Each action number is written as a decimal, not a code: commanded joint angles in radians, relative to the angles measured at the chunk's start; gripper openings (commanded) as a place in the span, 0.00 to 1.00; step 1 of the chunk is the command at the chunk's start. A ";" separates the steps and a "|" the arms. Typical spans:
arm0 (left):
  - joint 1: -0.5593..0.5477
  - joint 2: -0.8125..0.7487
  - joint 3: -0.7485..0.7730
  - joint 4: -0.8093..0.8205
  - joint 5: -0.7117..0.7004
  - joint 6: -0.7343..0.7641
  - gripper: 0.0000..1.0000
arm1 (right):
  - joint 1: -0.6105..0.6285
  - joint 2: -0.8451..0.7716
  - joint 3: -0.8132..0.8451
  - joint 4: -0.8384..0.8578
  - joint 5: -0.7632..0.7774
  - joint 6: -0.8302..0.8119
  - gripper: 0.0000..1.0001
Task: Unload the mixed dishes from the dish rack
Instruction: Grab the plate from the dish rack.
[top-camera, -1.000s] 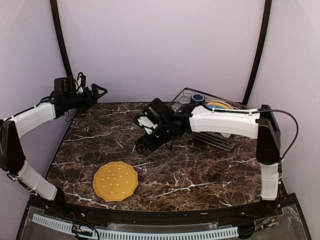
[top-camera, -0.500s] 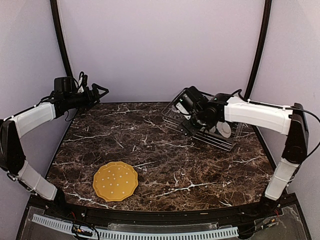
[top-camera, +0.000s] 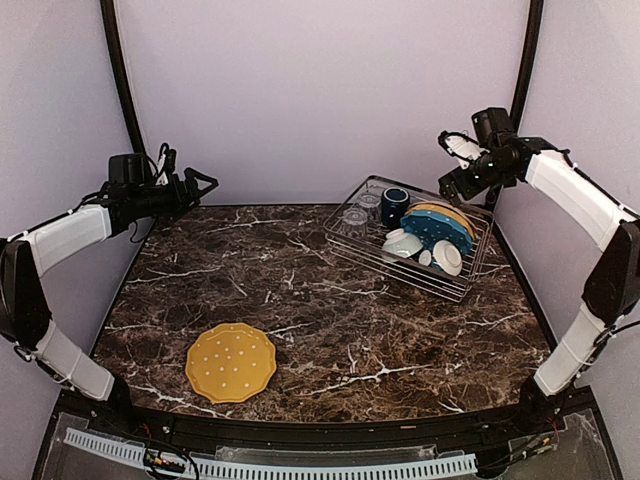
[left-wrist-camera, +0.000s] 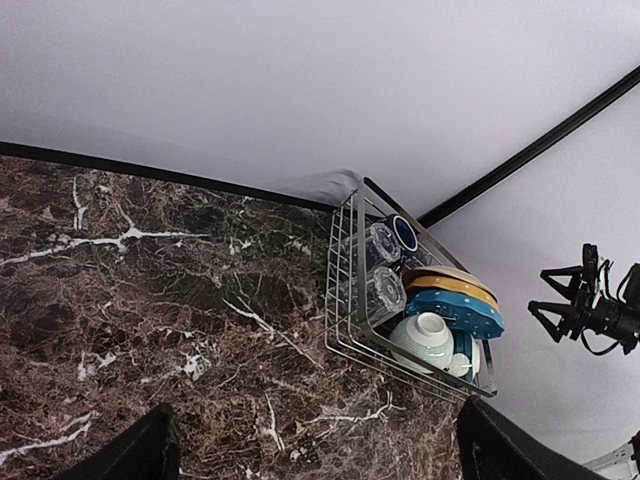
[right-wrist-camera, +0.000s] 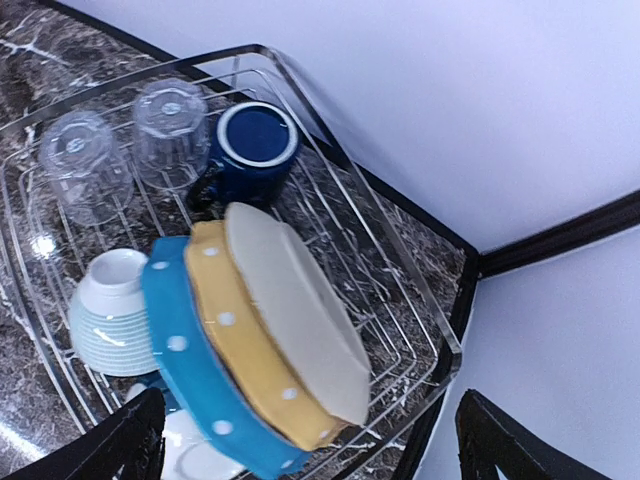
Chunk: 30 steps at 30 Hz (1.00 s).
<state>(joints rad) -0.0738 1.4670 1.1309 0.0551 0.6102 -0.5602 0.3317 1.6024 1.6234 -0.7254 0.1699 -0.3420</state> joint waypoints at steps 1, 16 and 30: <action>0.006 0.004 0.035 -0.022 -0.006 0.042 0.95 | -0.120 0.054 0.096 -0.090 -0.257 -0.022 0.97; 0.006 0.032 0.040 -0.027 0.000 0.045 0.95 | -0.203 0.205 0.190 -0.115 -0.359 -0.174 0.74; 0.006 0.086 0.032 0.001 0.039 -0.001 0.95 | -0.201 0.261 0.151 -0.085 -0.271 -0.164 0.59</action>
<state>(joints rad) -0.0734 1.5478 1.1458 0.0509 0.6216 -0.5507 0.1280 1.8484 1.7863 -0.8383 -0.1574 -0.5041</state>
